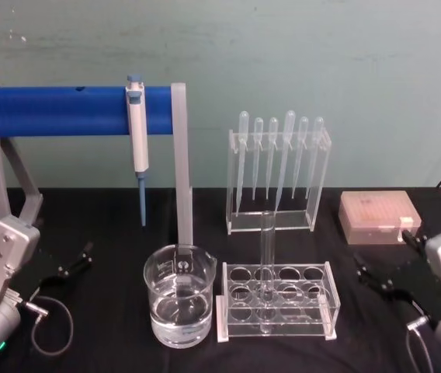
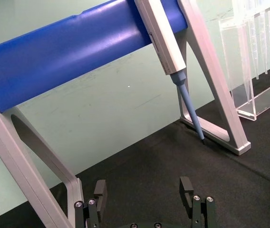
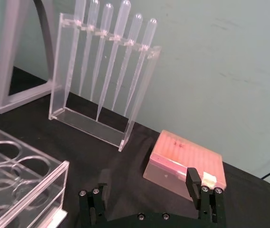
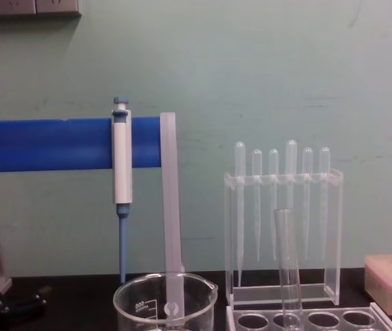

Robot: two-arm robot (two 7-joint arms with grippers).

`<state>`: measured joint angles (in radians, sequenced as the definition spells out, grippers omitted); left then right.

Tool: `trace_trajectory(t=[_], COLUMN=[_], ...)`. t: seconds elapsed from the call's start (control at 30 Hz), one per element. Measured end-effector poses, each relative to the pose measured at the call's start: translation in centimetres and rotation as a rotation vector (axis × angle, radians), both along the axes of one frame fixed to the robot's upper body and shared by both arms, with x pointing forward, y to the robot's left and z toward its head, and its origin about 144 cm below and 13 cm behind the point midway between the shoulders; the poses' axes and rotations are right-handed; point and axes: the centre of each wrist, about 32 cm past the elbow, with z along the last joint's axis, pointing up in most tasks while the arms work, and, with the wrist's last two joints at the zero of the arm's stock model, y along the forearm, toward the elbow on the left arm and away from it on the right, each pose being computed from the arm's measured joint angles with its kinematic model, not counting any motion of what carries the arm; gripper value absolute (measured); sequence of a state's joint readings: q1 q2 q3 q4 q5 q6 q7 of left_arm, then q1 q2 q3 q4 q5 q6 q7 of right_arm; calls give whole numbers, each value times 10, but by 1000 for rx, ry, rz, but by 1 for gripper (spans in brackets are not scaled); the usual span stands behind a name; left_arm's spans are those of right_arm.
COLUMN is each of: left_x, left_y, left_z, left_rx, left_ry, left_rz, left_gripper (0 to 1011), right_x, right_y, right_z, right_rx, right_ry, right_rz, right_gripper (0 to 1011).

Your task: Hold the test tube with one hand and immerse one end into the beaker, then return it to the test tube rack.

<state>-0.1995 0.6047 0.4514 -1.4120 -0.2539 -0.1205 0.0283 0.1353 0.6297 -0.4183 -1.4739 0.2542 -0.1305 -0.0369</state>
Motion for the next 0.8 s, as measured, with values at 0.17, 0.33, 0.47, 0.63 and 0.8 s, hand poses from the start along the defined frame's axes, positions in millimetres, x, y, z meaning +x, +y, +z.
trace_trajectory(t=[0.17, 0.33, 0.47, 0.63, 0.8], left_x=[0, 0, 0, 0, 0], left_y=[0, 0, 0, 0, 0], left_z=[0, 0, 0, 0, 0], left_rx=[0, 0, 0, 0, 0], left_ry=[0, 0, 0, 0, 0], left_rz=[0, 0, 0, 0, 0], left_gripper=[1000, 1000, 1000, 1000, 1000], right_x=[-23, -48, -61, -66, -55], right_y=[-6, -10, -8, 0, 18], right_z=[6, 19, 30, 39, 41], right_rx=[15, 93, 184, 286, 372], right_ry=[-14, 4, 41, 99, 156], right_rz=[13, 74, 162, 270, 349], right_gripper=[1004, 1004, 1004, 1004, 1004])
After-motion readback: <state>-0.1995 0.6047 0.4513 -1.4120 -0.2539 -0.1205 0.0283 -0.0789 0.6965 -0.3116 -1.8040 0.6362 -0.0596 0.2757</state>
